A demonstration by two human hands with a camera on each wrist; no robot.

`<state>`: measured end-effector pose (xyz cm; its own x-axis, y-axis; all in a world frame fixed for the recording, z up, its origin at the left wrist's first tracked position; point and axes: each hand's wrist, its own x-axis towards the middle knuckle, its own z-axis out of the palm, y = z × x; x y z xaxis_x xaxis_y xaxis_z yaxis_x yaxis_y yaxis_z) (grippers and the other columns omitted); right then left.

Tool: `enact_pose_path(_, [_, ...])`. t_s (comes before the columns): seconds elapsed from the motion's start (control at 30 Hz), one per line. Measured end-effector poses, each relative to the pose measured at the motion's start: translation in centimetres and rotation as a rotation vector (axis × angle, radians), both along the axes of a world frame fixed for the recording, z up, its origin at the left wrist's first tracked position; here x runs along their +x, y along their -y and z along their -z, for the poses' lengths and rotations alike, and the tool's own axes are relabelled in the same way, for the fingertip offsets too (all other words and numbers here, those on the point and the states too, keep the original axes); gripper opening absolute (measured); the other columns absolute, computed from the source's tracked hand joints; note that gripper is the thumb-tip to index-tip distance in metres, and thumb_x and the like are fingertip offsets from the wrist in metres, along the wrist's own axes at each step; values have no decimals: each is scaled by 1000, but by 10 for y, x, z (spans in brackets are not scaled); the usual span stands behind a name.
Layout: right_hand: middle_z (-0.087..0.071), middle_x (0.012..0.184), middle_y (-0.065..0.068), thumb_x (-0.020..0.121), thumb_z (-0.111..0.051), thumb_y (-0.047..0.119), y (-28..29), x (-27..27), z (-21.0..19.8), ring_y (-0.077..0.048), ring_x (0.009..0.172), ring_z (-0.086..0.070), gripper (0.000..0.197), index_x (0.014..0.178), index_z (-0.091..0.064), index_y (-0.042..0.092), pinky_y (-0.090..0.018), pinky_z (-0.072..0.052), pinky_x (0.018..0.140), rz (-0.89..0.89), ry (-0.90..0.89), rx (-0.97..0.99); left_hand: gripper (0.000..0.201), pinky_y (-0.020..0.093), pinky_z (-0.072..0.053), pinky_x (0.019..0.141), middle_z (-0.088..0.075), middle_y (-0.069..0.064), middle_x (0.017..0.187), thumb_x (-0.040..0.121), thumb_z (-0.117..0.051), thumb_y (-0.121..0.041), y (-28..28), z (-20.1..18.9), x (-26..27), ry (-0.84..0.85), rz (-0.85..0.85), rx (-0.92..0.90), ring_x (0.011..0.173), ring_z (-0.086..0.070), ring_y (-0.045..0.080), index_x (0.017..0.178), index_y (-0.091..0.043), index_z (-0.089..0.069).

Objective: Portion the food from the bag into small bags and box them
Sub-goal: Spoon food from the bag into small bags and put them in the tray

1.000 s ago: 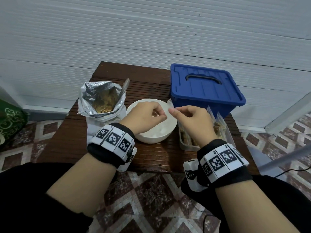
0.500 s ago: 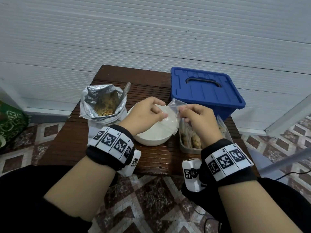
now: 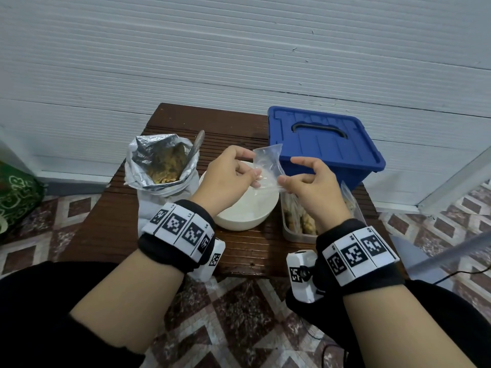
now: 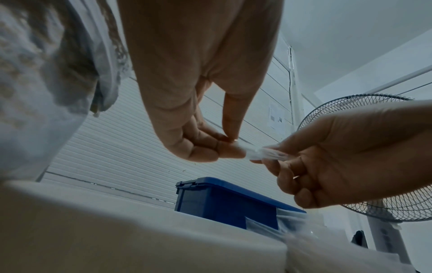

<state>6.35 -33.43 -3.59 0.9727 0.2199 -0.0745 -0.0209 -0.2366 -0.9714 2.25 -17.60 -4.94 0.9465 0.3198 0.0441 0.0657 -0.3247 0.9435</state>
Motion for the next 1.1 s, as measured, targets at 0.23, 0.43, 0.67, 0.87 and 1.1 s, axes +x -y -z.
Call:
enact_pose_path(0.23, [-68,76,-5,84,-71,13,10,5,-3,-9,69,-64,48,124,-48,24,-22,-49,71,-134,120,-184,55,13,-39,73,-53,-9,109,78,-74,-44,-4,-4,-2,30,-32,289,90,-53,2,122,-27,-45])
enact_pose_path(0.43, [-71,81,-6,81,-73,14,13,2,-12,-12,81,-68,54,125,-46,29,-25,-50,84,-315,132,-210,44,25,-43,90,-63,-12,104,88,-65,-35,-4,-5,0,9,29,136,98,-57,6,128,-27,-49])
enact_pose_path(0.67, [-66,75,-2,85,-70,13,17,4,-14,1,66,-61,45,123,-50,24,-22,-45,78,-278,127,-160,22,41,-50,94,-67,-1,85,91,-64,-20,-6,-9,0,138,-98,-89,91,-67,16,99,-35,-50])
enact_pose_path(0.87, [-62,72,1,87,-67,11,21,8,-14,1,64,-60,38,118,-51,25,-19,-44,69,-206,139,-136,24,39,-50,95,-67,-7,90,91,-64,-23,-6,-9,-1,106,-99,-73,94,-64,10,109,-31,-50])
enact_pose_path(1.1, [-64,77,-6,86,-66,11,21,9,-12,-8,69,-60,42,121,-50,25,-19,-44,67,-188,160,-166,103,29,-13,110,-32,-19,149,55,-78,-66,-6,-4,-5,199,276,635,135,-22,3,143,-39,-34])
